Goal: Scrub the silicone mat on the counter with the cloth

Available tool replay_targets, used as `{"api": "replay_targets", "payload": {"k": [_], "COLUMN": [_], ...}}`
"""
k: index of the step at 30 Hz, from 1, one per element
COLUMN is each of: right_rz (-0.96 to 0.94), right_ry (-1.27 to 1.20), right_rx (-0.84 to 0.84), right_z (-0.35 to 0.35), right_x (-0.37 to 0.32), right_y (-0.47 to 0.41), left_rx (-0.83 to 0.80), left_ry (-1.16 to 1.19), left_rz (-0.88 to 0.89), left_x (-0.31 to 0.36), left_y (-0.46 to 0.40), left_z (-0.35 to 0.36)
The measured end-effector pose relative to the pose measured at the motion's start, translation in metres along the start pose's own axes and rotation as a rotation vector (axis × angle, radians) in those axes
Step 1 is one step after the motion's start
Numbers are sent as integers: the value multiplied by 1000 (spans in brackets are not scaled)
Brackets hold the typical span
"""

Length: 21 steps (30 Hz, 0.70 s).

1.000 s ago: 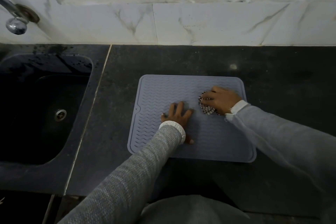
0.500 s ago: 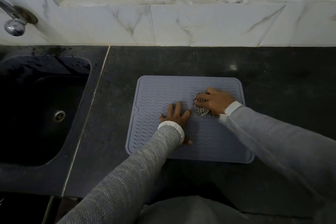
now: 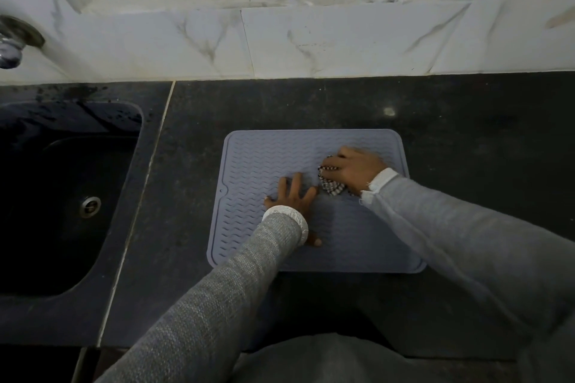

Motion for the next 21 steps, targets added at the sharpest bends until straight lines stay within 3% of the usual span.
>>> {"api": "replay_targets", "payload": {"k": [6,15,21], "right_rz": [86,96,104], "right_ry": [-22,-12,-15], "right_rx": [-56,22,-18], "right_z": [14,0,16], "right_x": [39,-1,38], "right_y": [46,7,56], "left_rx": [6,5,18], "left_ry": [11,-24,-10], "left_rz": [14,-14,0], "left_x": [0,2,0], "left_y": [1,-1,0], "left_z": [-1,-1,0]}}
Point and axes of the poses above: each hand's wrist, its own y-axis away from the middle knuckle, its own z-axis out of the palm, x = y × z, the point moved 3 cm from there along -y, towards the middle knuckle, and after that the axes turned 3 degrees about -z, right-handed, at the moved point
